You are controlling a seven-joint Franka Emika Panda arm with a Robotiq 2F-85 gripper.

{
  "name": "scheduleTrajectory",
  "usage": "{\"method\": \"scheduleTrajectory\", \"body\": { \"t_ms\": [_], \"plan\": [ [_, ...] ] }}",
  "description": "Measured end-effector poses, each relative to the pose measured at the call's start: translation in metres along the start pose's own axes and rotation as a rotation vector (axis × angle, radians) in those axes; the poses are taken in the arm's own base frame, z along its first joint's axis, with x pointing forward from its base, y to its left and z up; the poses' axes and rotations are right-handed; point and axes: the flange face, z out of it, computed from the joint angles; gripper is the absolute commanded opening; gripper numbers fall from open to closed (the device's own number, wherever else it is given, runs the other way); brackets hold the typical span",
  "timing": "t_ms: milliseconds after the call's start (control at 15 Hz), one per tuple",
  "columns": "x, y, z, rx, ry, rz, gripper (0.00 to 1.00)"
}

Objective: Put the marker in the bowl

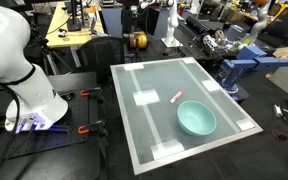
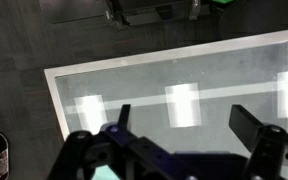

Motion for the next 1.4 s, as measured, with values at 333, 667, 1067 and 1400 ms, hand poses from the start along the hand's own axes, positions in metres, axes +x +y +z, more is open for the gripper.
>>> {"method": "scheduleTrajectory", "body": {
  "t_ms": [333, 667, 1067, 1400],
  "plan": [
    [0.000, 0.000, 0.000, 0.000, 0.000, 0.000, 1.00],
    [0.000, 0.000, 0.000, 0.000, 0.000, 0.000, 1.00],
    [0.003, 0.007, 0.000, -0.006, 0.000, -0.016, 1.00],
    [0.014, 0.035, 0.000, -0.031, 0.002, -0.123, 1.00]
  ]
}}
